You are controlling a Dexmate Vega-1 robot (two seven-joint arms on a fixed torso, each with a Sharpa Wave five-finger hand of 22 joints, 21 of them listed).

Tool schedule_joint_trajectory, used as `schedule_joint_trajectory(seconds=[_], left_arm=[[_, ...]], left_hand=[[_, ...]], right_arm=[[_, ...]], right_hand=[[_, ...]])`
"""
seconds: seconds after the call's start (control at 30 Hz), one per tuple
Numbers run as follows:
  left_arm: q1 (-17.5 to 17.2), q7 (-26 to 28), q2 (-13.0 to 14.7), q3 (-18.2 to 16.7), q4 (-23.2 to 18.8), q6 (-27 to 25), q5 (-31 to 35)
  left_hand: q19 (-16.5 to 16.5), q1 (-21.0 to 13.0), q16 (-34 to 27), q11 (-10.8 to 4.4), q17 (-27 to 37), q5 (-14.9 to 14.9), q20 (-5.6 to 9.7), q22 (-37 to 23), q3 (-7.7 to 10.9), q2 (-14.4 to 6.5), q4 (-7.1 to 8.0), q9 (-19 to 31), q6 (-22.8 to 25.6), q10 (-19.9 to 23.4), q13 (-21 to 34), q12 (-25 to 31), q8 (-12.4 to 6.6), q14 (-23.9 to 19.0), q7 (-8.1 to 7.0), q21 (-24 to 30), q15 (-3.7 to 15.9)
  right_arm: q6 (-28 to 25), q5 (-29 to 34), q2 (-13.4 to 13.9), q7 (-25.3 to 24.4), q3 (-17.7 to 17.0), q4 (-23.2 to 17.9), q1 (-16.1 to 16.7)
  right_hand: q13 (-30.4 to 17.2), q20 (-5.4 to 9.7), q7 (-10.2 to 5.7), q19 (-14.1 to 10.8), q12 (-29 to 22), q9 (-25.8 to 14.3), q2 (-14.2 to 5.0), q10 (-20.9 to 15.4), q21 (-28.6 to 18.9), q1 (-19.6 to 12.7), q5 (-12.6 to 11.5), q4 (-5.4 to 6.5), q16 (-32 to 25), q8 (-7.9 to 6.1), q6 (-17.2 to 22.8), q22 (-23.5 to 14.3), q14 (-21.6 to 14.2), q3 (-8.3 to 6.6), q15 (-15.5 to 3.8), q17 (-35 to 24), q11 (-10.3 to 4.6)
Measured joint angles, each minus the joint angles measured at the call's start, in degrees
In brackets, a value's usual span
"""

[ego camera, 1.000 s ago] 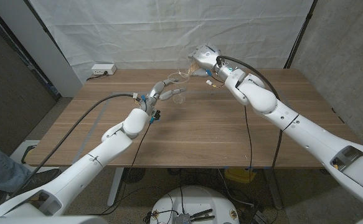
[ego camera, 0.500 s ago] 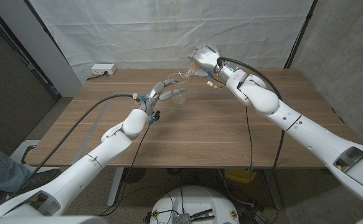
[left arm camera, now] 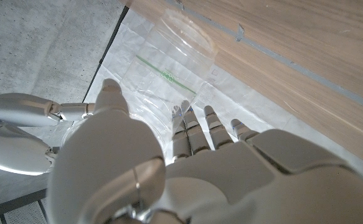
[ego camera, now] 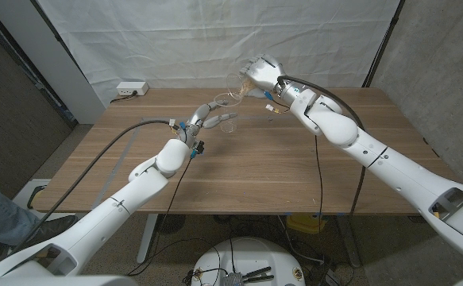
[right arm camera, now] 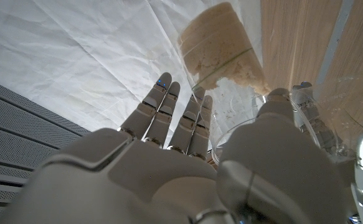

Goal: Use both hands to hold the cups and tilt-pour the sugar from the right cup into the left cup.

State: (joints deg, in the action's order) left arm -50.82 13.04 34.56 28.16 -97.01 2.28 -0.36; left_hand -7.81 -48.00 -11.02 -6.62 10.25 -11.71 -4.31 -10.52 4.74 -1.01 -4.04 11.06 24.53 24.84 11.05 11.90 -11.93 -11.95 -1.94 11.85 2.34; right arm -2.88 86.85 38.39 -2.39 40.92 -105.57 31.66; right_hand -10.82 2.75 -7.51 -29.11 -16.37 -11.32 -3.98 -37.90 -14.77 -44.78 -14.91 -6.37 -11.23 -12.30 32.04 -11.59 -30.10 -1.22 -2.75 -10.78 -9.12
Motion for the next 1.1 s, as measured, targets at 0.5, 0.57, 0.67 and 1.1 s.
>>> schedule_joint_trajectory(seconds=[0.5, 0.57, 0.67, 1.1], left_arm=[[-0.2, 0.0, 0.1, -0.1, -0.2, 0.0, 0.0], [-0.2, 0.0, 0.1, -0.1, -0.2, 0.0, 0.0], [-0.2, 0.0, 0.1, -0.1, -0.2, 0.1, 0.0], [-0.2, 0.0, -0.1, 0.0, -0.2, 0.5, 0.1]], left_hand=[[0.0, 0.0, 0.0, 0.0, 0.0, 0.0, 0.01, 0.0, -0.49, 0.0, 0.0, 0.0, 0.0, 0.0, 0.0, 0.0, 0.0, 0.0, 0.0, 0.0, 0.0], [0.0, 0.0, 0.0, 0.0, 0.0, 0.0, 0.01, 0.0, -0.49, 0.0, 0.0, 0.0, 0.0, 0.0, 0.0, 0.0, 0.0, 0.0, 0.0, 0.0, 0.0], [0.0, 0.0, 0.0, 0.0, 0.0, 0.0, 0.01, 0.0, -0.48, 0.0, 0.0, 0.0, 0.0, 0.0, 0.0, 0.0, 0.0, 0.0, 0.0, 0.0, 0.0], [0.0, 0.0, 0.0, 0.0, 0.0, 0.0, 0.01, 0.0, -0.48, 0.0, 0.0, 0.0, 0.0, 0.0, 0.0, 0.0, 0.01, 0.0, 0.0, 0.0, 0.0]], right_arm=[[1.3, 2.8, 0.1, 1.0, 0.5, -0.7, -0.6], [1.5, 3.1, 0.1, 1.2, 0.6, -0.8, -0.7], [2.2, 3.9, 0.1, 1.8, 0.7, -1.0, -1.1], [4.4, 6.5, 0.2, 3.6, 1.3, -1.9, -2.4]], right_hand=[[0.0, 0.0, 0.0, 0.0, 0.0, 0.0, -0.43, 0.0, 0.4, -0.5, 0.1, -0.21, 0.0, 0.04, 0.0, 0.0, 0.0, -0.21, 0.0, 0.0, 0.01], [0.0, 0.0, 0.01, 0.0, 0.0, 0.0, -0.44, 0.0, 0.4, -0.5, 0.1, -0.22, 0.0, 0.05, 0.0, 0.0, 0.0, -0.22, 0.0, 0.0, 0.01], [0.0, 0.0, 0.01, 0.0, 0.0, 0.0, -0.51, 0.0, 0.4, -0.5, 0.1, -0.38, 0.0, 0.05, 0.0, 0.0, 0.0, -0.38, 0.0, 0.0, 0.01], [0.0, 0.0, -0.31, 0.0, 0.3, 0.0, -0.65, 0.0, 0.4, -1.0, 0.1, -0.39, 0.2, 0.15, -0.3, 0.0, 0.0, -0.39, 0.0, 0.0, 0.01]])
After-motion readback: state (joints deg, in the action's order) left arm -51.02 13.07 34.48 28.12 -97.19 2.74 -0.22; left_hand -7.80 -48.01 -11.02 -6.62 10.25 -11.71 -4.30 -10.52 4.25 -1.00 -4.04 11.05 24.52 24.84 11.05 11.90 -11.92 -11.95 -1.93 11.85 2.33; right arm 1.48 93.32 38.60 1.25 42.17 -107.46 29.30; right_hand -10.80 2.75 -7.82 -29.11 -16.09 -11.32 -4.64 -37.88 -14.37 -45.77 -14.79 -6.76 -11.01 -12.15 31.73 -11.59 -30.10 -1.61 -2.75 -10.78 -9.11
